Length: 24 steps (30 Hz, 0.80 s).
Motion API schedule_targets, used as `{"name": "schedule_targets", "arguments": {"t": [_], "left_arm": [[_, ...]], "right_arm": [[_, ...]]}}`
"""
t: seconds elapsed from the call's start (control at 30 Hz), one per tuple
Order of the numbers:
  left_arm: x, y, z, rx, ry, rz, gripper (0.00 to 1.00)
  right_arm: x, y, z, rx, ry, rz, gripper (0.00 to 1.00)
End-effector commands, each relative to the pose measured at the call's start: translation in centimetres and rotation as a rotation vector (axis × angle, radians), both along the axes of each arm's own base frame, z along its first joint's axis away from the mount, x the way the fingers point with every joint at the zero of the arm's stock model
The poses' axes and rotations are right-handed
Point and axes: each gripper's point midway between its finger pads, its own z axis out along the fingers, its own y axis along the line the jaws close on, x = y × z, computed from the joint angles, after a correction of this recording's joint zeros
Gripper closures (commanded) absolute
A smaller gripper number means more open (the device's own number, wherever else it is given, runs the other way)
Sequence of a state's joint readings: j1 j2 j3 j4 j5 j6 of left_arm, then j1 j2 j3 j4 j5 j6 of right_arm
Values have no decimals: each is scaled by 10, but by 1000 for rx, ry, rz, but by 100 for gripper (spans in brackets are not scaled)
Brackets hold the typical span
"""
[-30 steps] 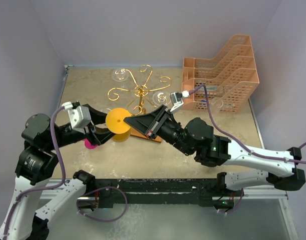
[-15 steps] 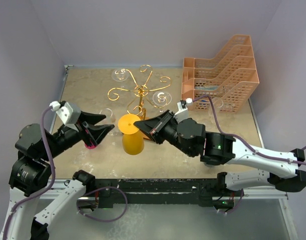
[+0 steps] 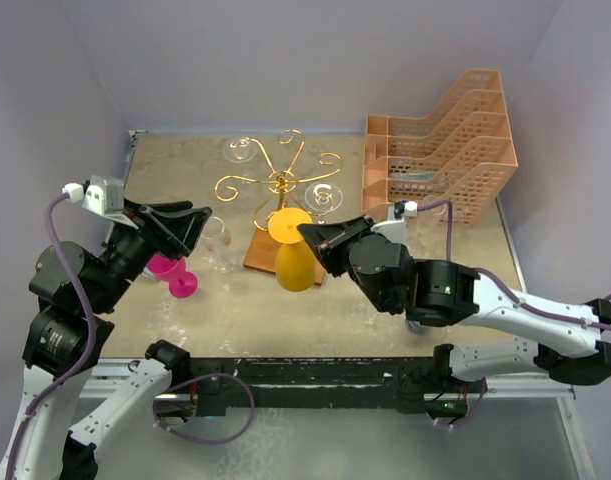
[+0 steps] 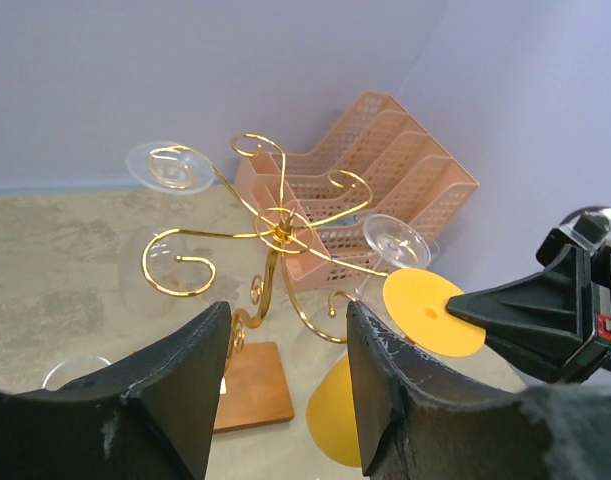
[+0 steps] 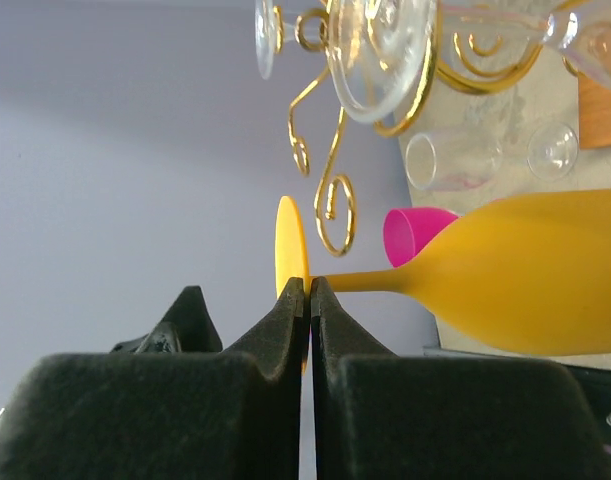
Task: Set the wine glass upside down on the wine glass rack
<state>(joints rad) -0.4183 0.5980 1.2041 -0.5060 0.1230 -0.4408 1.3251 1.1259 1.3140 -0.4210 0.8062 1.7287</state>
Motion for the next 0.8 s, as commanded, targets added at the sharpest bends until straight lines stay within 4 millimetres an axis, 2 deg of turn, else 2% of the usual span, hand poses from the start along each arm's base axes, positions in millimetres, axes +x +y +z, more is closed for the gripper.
{"name": "schedule_targets", "arguments": {"t": [0.0,0.3,0.53,0.77], "left_arm": [[10,12,17,-82,-32,88,53],[10,15,19,-94,-30,104,53],[8,17,21,-95,-32,110,53],[7,18,21,-95,-33,112,53]], "right_arm": [[24,-17,35,65,-66,-145,100],[47,-11,34,40,-88,-209,100],[50,0,48,65,-149,-157,100],[55,12,48,41,-174,-126,100]]}}
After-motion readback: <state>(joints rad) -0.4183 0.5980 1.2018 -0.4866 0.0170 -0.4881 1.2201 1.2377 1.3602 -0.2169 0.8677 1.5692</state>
